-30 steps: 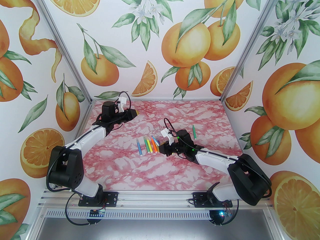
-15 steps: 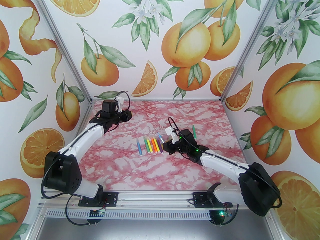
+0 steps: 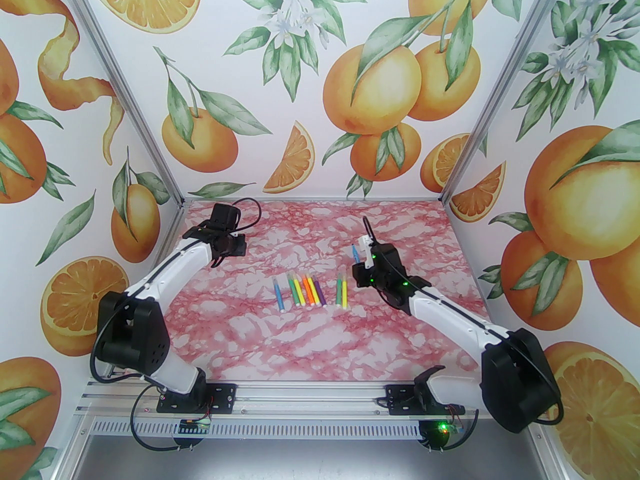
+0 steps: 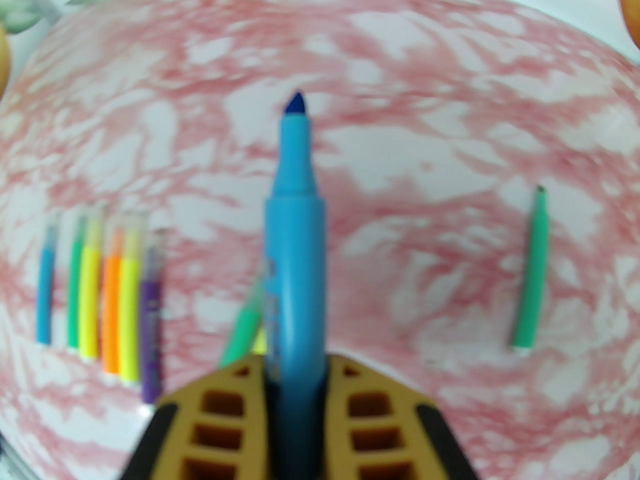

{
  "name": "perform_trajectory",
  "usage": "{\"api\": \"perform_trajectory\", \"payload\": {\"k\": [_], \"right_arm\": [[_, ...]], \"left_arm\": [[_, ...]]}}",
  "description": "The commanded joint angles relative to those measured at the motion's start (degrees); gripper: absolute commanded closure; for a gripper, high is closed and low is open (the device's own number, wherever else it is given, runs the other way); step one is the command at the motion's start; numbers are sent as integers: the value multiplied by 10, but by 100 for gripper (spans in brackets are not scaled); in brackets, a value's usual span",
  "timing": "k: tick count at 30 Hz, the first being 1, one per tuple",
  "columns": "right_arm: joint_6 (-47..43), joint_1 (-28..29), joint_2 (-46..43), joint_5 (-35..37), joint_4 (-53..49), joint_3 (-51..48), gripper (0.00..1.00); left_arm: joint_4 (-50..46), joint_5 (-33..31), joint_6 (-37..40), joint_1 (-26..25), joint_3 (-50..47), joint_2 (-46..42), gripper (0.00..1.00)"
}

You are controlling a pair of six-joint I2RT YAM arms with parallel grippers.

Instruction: Open the pen caps

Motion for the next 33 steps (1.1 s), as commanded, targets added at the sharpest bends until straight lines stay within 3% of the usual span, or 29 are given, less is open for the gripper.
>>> {"api": "perform_trajectory", "payload": {"k": [1,20,33], "right_arm": [[-23,-25,15,58,-35,28,100],[-30,-158,118,84,-63,76,100],[-27,-193,200,77,-92,122,100]], "left_arm": [[-23,-44,27,8,28,23,100],[-32,-33,60,80,58,134,100],[-24,-7,56,103,83,200,100]]}}
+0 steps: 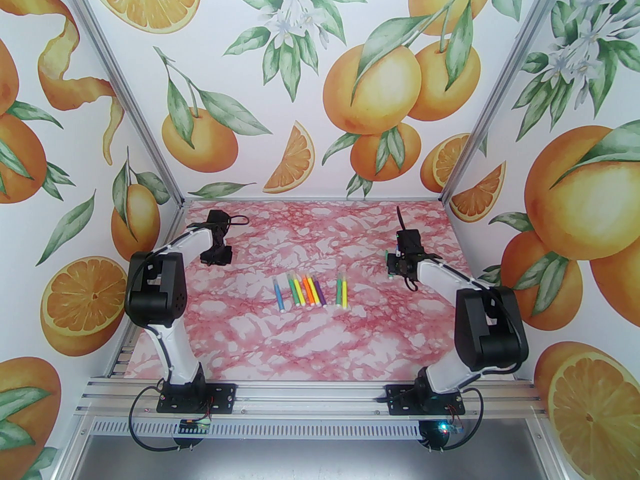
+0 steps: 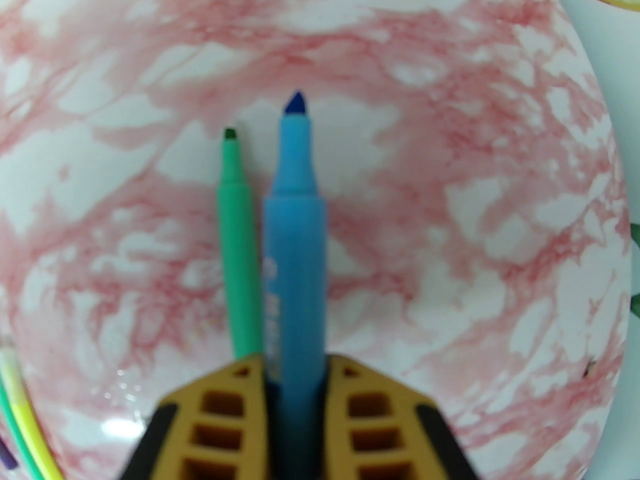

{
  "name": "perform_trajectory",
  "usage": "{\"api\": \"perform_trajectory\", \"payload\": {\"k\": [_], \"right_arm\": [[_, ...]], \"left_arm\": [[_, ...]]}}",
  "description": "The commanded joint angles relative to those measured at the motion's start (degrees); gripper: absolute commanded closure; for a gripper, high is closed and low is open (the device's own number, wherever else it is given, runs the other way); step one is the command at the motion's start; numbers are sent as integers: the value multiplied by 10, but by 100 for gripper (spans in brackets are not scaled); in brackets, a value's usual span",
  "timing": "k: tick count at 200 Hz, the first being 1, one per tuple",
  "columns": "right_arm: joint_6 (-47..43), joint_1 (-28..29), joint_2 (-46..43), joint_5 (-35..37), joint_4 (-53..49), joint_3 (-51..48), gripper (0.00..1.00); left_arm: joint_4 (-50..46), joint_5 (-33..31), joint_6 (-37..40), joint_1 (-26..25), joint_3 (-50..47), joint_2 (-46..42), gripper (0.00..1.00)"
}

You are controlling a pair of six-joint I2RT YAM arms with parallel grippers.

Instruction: Open the pen caps

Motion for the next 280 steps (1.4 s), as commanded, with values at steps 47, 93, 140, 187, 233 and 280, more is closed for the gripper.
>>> {"api": "perform_trajectory", "payload": {"k": [47,93,140,187,233,280], "right_arm": [[2,-21,57,7,-36,38,98],[5,-26,72,3,-44,42,96],[6,-28,75,-4,-46,40,94],[9,-31,76,-9,-51,41,89],[10,-31,83,-13,-53,42,85],[12,-33,84,-10,-54,42,80]], "left_arm": [[-1,34,8,17,50,44,100],[-2,53,9,25,64,69,100],[13,127,1,34,76,84,100],[7,136,0,34,87,102,100],[4,132,-3,37,81,103,85],[3,142,0,38,79,104,75]]}}
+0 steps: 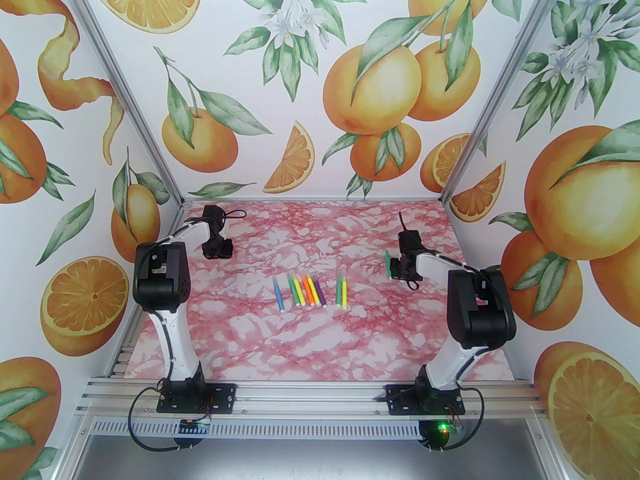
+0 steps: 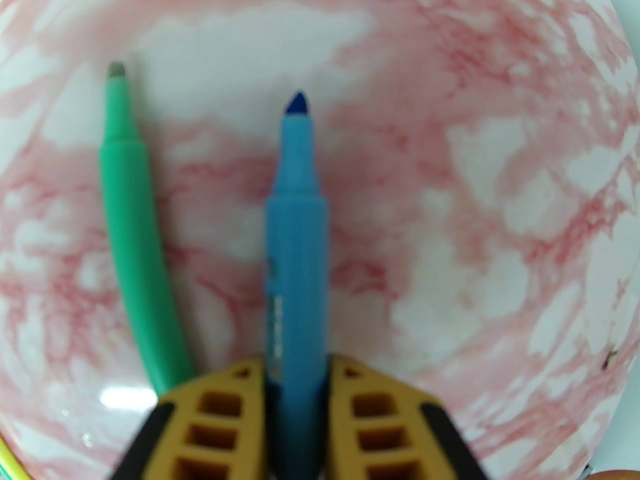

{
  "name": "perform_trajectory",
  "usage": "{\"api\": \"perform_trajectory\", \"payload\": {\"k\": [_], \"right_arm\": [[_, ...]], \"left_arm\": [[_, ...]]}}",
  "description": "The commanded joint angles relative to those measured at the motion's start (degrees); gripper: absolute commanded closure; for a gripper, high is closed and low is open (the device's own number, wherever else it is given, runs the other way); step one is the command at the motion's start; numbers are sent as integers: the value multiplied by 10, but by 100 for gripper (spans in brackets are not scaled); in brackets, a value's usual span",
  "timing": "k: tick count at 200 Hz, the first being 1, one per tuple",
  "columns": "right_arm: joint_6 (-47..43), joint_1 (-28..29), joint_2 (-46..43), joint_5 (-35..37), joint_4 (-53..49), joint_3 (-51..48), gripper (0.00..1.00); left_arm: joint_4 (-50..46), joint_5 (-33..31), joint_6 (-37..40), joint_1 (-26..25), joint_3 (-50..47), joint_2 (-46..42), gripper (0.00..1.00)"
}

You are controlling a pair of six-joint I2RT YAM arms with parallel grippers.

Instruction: Open the pen caps

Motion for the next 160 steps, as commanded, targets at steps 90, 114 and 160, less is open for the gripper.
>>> {"api": "perform_trajectory", "payload": {"k": [90,114,160], "right_arm": [[8,-4,15,-2,-11,14,75],[8,-4,18,-4,-12,16,73],[8,-4,11,-3,-13,13,69]], "left_arm": [[15,40,-11,1,-20,-6,66],[28,37,-15,2,-31,-25,61],[59,49,-19,2,-58,-71,53]]}}
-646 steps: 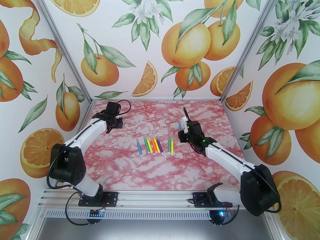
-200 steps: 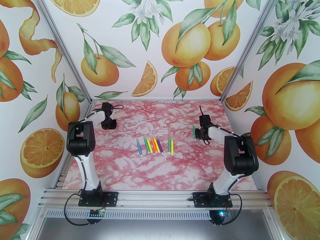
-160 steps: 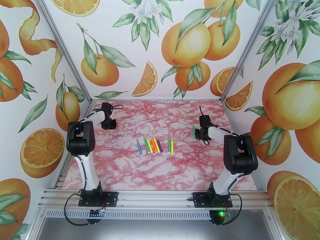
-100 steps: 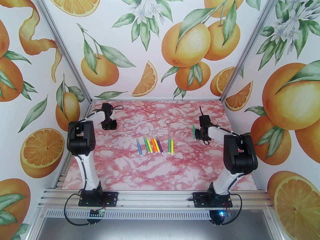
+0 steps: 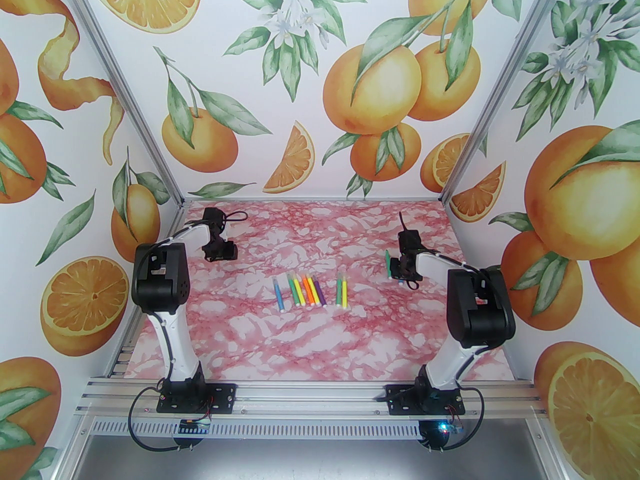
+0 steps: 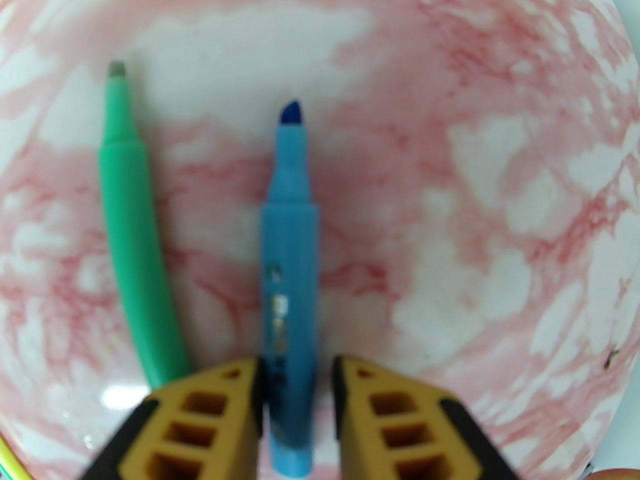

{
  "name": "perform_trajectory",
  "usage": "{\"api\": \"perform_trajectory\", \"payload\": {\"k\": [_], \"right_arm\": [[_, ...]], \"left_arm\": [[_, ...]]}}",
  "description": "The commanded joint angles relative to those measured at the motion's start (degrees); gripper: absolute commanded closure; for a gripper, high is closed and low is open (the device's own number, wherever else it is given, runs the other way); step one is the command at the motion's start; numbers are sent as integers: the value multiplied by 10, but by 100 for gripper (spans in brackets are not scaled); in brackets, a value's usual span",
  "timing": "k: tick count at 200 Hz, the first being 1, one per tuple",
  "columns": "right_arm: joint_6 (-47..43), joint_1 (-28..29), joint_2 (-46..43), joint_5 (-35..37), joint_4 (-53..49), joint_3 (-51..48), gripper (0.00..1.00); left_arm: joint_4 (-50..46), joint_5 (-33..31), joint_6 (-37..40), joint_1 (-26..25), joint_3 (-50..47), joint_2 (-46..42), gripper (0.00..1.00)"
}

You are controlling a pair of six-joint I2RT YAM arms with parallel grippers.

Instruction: Open the pen caps

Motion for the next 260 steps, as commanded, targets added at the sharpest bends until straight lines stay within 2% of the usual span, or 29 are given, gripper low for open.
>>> {"api": "perform_trajectory", "payload": {"k": [1,22,54,89,149,170,217,260], "right_arm": [[5,-4,6,-2,-10,9,69],[7,-4,-6,2,-11,8,69],[9,-4,-48,9,12,-13,58],[2,2,-94,4,25,-28,52],[-2,27,-179,-42,59,-61,48],[4,46,-211,-75,72,-75,46],[8,99,-278,-102,76,-107,38],[8,112,-355,-135,82,-148,33]], "left_arm": [[30,17,-6,1,-17,-48,53],[38,27,-9,1,-24,-69,51],[37,25,-13,1,-32,-99,49],[58,35,-24,0,-53,-138,45],[92,84,-17,-12,-86,-208,26],[126,98,-16,-12,-115,-240,26],[205,127,-26,-12,-184,-301,25],[253,153,-27,-12,-228,-348,25]]}}
